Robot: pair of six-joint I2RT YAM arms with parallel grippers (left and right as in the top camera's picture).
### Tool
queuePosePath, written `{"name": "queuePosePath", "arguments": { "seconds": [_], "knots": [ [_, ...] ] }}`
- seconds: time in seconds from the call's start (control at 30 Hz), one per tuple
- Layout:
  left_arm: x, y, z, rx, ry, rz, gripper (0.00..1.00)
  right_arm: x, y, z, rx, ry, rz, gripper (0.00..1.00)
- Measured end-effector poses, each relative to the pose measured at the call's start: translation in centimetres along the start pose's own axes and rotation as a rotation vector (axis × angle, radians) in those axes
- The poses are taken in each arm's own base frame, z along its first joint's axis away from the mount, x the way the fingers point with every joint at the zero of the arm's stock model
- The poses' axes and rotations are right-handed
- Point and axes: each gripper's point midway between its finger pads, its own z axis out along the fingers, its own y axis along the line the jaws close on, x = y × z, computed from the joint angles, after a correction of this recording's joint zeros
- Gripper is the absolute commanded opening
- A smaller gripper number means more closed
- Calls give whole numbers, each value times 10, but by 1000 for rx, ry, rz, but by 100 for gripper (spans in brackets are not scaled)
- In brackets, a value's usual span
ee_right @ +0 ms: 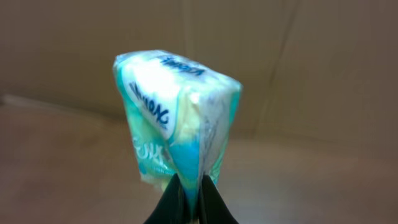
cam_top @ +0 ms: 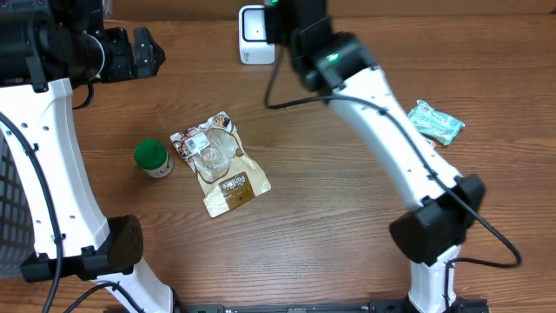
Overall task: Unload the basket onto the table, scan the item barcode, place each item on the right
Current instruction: 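Lift the Kleenex pack and hold it in front of the scanner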
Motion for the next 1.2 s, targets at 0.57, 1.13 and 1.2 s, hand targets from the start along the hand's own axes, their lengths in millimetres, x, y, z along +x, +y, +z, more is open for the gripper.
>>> {"name": "queuePosePath", "arguments": {
  "seconds": [0.57, 1.13, 1.2],
  "knots": [
    [0, 0, 0, 0, -1, 0, 99, 123, 12, 152, 241, 10, -908, 4],
    [0, 0, 0, 0, -1, 0, 100, 143, 13, 162, 240, 45, -1017, 4],
    [0, 0, 0, 0, -1, 0, 100, 143, 13, 162, 241, 46, -1017, 4]
  ]
}}
